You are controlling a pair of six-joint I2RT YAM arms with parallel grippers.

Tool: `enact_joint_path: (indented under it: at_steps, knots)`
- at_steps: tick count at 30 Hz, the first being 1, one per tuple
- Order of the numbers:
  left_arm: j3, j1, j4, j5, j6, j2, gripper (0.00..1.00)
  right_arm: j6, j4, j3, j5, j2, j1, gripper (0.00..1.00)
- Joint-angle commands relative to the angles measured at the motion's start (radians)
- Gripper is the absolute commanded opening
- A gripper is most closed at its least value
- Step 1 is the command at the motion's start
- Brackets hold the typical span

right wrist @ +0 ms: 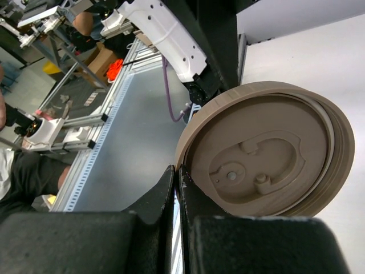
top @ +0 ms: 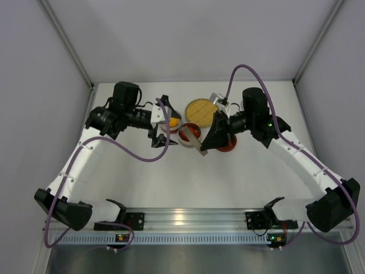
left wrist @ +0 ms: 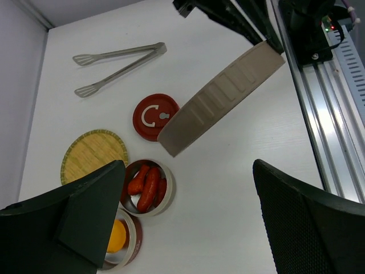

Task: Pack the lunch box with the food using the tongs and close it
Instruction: Adjust the box lid.

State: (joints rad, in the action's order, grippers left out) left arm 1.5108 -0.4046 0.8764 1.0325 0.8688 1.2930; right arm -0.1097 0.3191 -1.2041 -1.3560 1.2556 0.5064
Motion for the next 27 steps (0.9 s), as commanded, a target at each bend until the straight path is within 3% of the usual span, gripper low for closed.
enact_joint_path:
  at_steps: [1, 10, 14, 21, 24, 25, 27]
  knots:
    - [0.077, -0.085, 0.065, -0.026, 0.104, 0.023, 0.98, 0.001, -0.026, -0.003, -0.048, 0.014, 0.026, 0.00]
    - [0.132, -0.275, 0.190, -0.161, 0.260, 0.081, 0.94, 0.100, 0.124, -0.045, -0.072, 0.076, 0.046, 0.00]
    - [0.123, -0.322, 0.226, -0.198, 0.282, 0.091, 0.67, 0.100, 0.135, -0.049, -0.084, 0.082, 0.047, 0.00]
    - [0.069, -0.352, 0.156, -0.227, 0.188, 0.074, 0.51, 0.099, 0.146, -0.068, -0.095, 0.088, 0.047, 0.00]
    - [0.072, -0.378, 0.145, -0.262, 0.164, 0.080, 0.33, 0.099, 0.159, -0.077, -0.100, 0.094, 0.047, 0.00]
    - [0.066, -0.398, 0.147, -0.299, 0.164, 0.080, 0.18, 0.097, 0.158, -0.083, -0.097, 0.093, 0.049, 0.00]
    - [0.046, -0.411, 0.128, -0.330, 0.154, 0.069, 0.05, 0.093, 0.159, -0.091, -0.089, 0.091, 0.049, 0.00]
